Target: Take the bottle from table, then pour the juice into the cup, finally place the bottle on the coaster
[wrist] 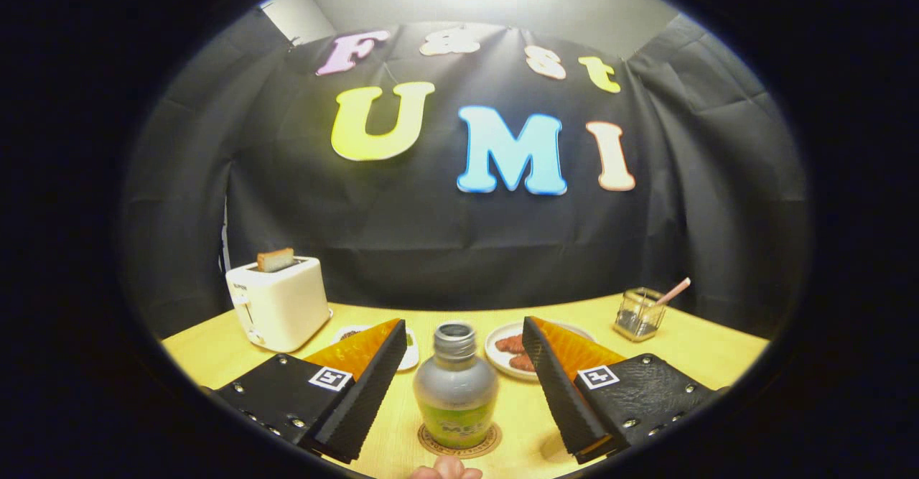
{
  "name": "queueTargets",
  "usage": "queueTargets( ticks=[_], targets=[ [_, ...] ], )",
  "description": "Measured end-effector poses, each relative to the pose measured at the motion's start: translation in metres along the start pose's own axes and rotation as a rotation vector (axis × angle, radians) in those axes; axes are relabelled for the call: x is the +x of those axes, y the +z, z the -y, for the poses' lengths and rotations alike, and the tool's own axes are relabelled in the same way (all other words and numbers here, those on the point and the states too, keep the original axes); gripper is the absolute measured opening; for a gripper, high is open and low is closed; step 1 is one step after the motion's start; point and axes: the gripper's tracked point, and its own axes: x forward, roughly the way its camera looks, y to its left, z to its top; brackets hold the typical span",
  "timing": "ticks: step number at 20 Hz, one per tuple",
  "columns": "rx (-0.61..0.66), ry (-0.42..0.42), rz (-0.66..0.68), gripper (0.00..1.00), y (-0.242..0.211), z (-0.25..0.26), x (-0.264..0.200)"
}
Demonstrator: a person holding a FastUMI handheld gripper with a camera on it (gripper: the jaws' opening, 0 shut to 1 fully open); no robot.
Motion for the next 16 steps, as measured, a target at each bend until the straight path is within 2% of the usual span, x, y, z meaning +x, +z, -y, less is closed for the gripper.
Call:
queueTargets(
  ticks=[6,8,12,16],
  targets=[
    [-0.025,0.033,0.118,0.98,0.082,0.018,-0.054],
    [-0.011,0.042,0.119,0.98,0.094,0.028,-0.065],
    [-0.018,0.005,0.084,0.98,0.112,0.049,-0.075],
    [-0.069,0.042,0.05,0.98,0.126,0.044,-0.078]
  ],
)
